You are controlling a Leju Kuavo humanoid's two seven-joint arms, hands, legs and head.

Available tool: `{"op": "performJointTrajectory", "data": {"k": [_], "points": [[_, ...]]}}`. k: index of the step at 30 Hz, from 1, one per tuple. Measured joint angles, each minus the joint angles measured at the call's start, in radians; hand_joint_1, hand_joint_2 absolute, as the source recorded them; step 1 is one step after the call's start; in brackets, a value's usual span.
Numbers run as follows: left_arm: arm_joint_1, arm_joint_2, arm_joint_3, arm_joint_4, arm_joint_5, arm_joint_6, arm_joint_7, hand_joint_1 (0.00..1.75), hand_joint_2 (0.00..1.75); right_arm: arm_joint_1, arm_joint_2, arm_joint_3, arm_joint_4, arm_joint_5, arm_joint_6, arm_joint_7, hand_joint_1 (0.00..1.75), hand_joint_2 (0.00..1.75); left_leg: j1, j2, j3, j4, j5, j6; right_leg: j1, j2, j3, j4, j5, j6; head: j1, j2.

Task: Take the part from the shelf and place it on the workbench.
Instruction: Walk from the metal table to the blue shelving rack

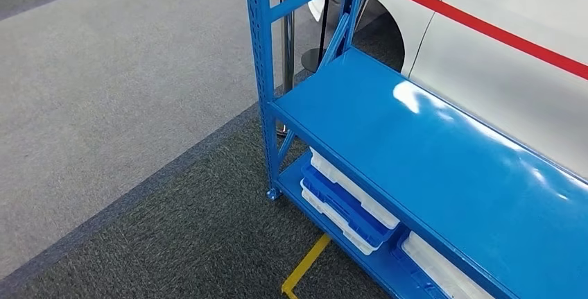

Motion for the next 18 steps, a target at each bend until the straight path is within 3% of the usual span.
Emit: {"op": "performJointTrajectory", "data": {"k": [2, 4, 6, 7, 8, 9, 11, 13, 15, 16, 18], "points": [[0.001, 0.000, 0.000, 0.000, 0.000, 0.000, 0.000, 0.00, 0.00, 0.002, 0.000, 0.000, 0.000, 0.000, 0.001, 0.000, 0.00, 0.00, 0.002, 0.026, 0.003, -0.010, 0.008, 0.016, 0.002, -0.038, -0.016, 0.031, -0.021, 0.008, 0.002, 0.000], [0.002, 0.000, 0.000, 0.000, 0.000, 0.000, -0.001, 0.00, 0.00, 0.000, 0.000, 0.000, 0.000, 0.000, 0.002, 0.000, 0.00, 0.00, 0.001, 0.057, 0.003, -0.015, 0.011, 0.027, 0.006, -0.095, -0.065, 0.136, -0.080, 0.012, 0.004, 0.000], [0.005, 0.000, 0.000, 0.000, 0.000, 0.000, -0.001, 0.00, 0.00, -0.001, 0.000, 0.000, 0.000, 0.001, 0.003, 0.000, 0.00, 0.00, -0.004, 0.089, 0.002, -0.014, 0.010, 0.030, 0.005, -0.113, -0.118, 0.249, -0.126, 0.016, 0.005, 0.000], [0.005, 0.000, 0.000, 0.000, 0.001, 0.000, -0.001, 0.00, 0.00, -0.001, 0.000, 0.000, 0.000, 0.001, 0.003, 0.000, 0.00, 0.00, -0.006, 0.103, 0.002, -0.014, 0.009, 0.031, 0.005, -0.116, -0.127, 0.271, -0.128, 0.017, 0.004, 0.000], [0.004, 0.000, 0.000, 0.000, 0.001, 0.000, -0.001, 0.00, 0.00, 0.000, 0.000, 0.000, 0.000, 0.001, 0.004, 0.000, 0.00, 0.00, -0.007, 0.116, 0.003, -0.013, 0.007, 0.031, 0.005, -0.120, -0.114, 0.251, -0.109, 0.017, 0.005, 0.000], [0.004, 0.000, 0.000, 0.000, 0.001, -0.001, -0.001, 0.00, 0.00, 0.001, -0.001, 0.000, 0.000, 0.002, 0.005, 0.000, 0.00, 0.00, -0.008, 0.127, 0.004, -0.012, 0.005, 0.030, 0.005, -0.129, -0.082, 0.196, -0.078, 0.014, 0.005, 0.000], [0.002, 0.000, 0.000, 0.000, 0.000, -0.002, -0.001, 0.00, 0.00, 0.001, -0.001, 0.000, 0.000, 0.004, 0.005, -0.001, 0.00, 0.00, -0.011, 0.147, 0.008, -0.008, -0.001, 0.023, 0.012, -0.172, -0.007, 0.058, -0.027, 0.002, 0.004, 0.000], [0.001, 0.000, 0.001, 0.000, 0.000, -0.002, -0.001, 0.00, 0.00, 0.000, -0.002, 0.000, 0.000, 0.006, 0.005, -0.002, 0.00, 0.00, -0.014, 0.163, 0.012, -0.006, -0.006, 0.014, 0.021, -0.194, 0.020, 0.000, -0.016, -0.010, 0.004, 0.000], [-0.001, 0.000, 0.001, 0.000, 0.000, -0.002, -0.001, 0.00, 0.00, 0.002, -0.002, 0.000, 0.000, 0.009, 0.005, -0.002, 0.00, 0.00, -0.017, 0.179, 0.018, -0.011, -0.007, 0.004, 0.021, -0.175, 0.019, -0.005, -0.012, -0.019, 0.004, 0.000], [-0.002, 0.000, 0.001, 0.000, 0.000, -0.002, -0.001, 0.00, 0.00, 0.002, -0.002, 0.000, 0.000, 0.010, 0.005, -0.002, 0.00, 0.00, -0.016, 0.173, 0.020, -0.008, -0.013, -0.002, 0.018, -0.165, 0.022, -0.011, -0.008, -0.024, 0.004, 0.000], [-0.003, 0.000, 0.000, 0.000, 0.000, -0.002, -0.001, 0.00, 0.00, 0.001, -0.002, 0.000, 0.000, 0.012, 0.005, -0.002, 0.00, 0.00, -0.013, 0.131, 0.000, 0.046, -0.054, -0.012, 0.010, -0.146, 0.024, -0.022, 0.002, -0.036, 0.001, 0.000]]}}
